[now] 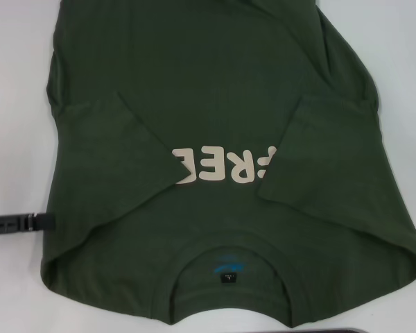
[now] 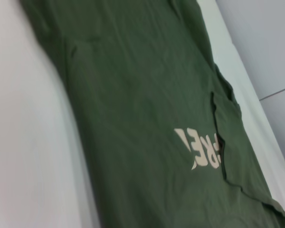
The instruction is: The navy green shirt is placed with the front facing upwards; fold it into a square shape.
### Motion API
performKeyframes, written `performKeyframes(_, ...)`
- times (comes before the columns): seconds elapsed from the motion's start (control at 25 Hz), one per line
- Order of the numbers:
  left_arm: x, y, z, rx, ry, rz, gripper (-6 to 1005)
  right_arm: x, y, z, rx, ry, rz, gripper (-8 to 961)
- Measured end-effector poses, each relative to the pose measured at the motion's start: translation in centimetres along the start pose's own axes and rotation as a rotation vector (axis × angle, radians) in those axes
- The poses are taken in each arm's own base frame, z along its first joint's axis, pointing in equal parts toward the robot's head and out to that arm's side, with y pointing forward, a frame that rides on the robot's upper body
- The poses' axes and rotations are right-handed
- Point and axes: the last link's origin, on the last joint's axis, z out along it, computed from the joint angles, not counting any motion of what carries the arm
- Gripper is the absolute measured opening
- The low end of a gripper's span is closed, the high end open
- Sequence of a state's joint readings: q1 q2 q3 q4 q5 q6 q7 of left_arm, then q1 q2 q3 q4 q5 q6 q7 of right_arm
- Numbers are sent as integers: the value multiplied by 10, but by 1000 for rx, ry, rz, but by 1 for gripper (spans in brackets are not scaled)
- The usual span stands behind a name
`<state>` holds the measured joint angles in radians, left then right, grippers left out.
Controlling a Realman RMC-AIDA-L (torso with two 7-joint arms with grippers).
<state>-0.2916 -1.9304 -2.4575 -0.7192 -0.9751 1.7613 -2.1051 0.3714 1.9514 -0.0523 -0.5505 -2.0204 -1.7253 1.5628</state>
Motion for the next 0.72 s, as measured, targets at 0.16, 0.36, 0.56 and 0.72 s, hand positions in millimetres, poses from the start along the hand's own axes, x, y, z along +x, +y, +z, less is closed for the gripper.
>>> performKeyframes(0.16,-10,-4,-3,19,-26,-34,798,0,0,-1,3,0,2,807)
performKeyframes(0.36,-17,-6,-1,30,-51,-50,798,0,0,0,3,0,2,807)
performKeyframes(0.56,-20,-7,3,38,-83,-55,798,0,0,0,1,0,3,807)
performKeyframes(0.72,-21,-7,4,44,-98,-58,799,0,0,-1,4,-4,5,807)
